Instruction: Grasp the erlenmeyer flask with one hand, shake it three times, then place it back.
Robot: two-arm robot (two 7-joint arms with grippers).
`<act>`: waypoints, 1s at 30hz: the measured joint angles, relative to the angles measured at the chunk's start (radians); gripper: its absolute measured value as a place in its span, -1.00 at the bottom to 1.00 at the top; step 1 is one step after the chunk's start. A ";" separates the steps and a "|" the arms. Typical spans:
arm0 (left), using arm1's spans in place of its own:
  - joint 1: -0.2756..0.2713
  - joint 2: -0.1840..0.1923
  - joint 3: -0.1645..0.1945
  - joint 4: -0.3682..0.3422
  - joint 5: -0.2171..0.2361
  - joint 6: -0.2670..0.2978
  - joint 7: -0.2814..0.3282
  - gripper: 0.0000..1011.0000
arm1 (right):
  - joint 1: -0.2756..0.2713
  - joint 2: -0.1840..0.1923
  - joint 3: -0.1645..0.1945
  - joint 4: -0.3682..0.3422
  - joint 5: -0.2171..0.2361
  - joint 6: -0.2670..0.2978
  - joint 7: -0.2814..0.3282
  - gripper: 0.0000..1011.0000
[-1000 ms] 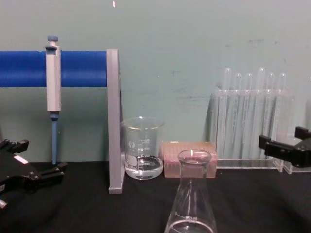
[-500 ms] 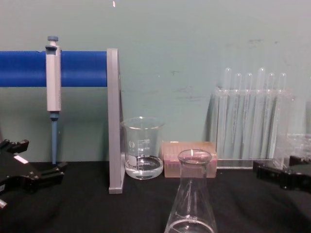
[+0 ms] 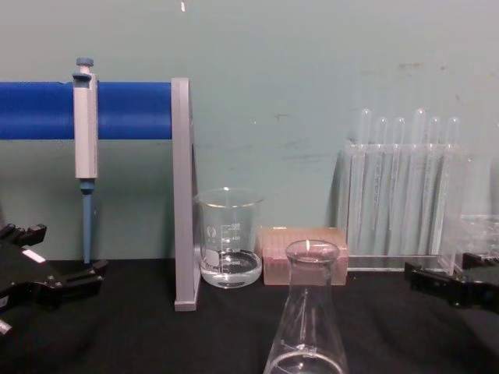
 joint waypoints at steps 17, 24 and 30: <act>0.000 0.000 0.000 0.000 0.000 0.000 0.000 0.98 | 0.001 0.000 -0.002 0.002 0.003 0.001 -0.002 0.98; 0.000 0.000 0.000 0.000 0.000 0.000 0.000 0.98 | 0.001 0.000 -0.002 0.002 0.003 0.002 -0.002 0.98; 0.000 0.000 0.000 0.000 0.000 0.000 0.000 0.98 | 0.001 0.000 -0.002 0.002 0.004 0.002 -0.002 0.98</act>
